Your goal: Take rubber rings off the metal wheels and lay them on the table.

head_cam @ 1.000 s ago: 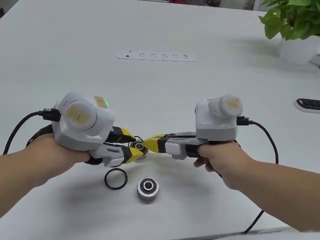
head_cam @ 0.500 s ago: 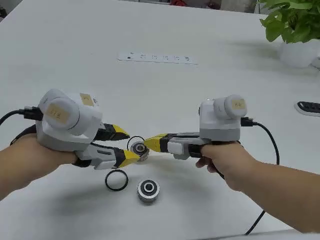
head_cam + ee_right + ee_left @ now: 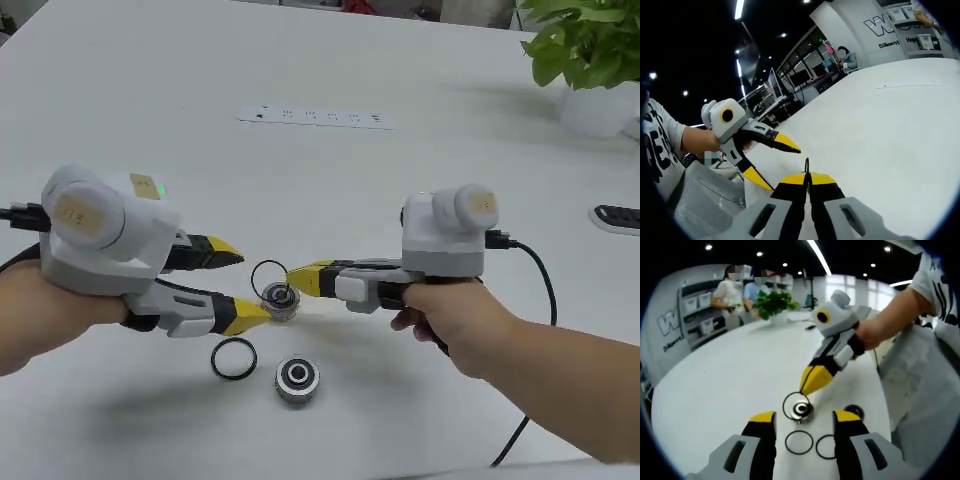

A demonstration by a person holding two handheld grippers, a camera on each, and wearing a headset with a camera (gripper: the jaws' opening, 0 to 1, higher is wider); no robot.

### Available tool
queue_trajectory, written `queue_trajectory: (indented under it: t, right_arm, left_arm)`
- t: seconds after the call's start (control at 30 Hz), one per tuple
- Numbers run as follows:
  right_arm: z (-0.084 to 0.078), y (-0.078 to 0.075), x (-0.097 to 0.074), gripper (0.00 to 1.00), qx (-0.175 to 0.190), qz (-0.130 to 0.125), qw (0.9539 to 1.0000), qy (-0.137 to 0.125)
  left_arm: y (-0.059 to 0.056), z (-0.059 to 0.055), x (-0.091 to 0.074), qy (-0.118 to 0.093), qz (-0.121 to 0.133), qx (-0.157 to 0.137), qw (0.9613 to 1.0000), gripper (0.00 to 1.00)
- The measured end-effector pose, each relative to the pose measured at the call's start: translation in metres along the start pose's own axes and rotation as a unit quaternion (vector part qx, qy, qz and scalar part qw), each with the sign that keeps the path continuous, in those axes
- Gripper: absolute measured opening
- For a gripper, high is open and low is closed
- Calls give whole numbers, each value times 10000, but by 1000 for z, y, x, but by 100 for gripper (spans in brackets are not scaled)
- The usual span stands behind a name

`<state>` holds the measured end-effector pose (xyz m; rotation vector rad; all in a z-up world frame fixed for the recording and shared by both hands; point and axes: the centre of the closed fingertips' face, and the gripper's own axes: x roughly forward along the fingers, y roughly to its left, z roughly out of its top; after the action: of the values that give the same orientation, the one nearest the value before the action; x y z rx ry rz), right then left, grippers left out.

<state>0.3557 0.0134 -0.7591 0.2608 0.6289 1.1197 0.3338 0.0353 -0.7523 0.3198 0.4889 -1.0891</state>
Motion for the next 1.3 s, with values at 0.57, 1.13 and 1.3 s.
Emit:
queue_trajectory:
  t: [0.57, 1.13, 1.3]
  right_arm:
    - [4, 13, 6, 0, 23, 200, 9998, -29]
    - [1, 26, 16, 0, 6, 356, 9993, 72]
    - [-1, 28, 19, 0, -5, 381, 9992, 123]
  left_arm:
    - [-1, 0, -25, -120, 17, 10, 9999, 61]
    - [-2, -9, -48, -133, 147, -72, 9998, 73]
    - [-2, -12, -53, -126, 175, -120, 9997, 75]
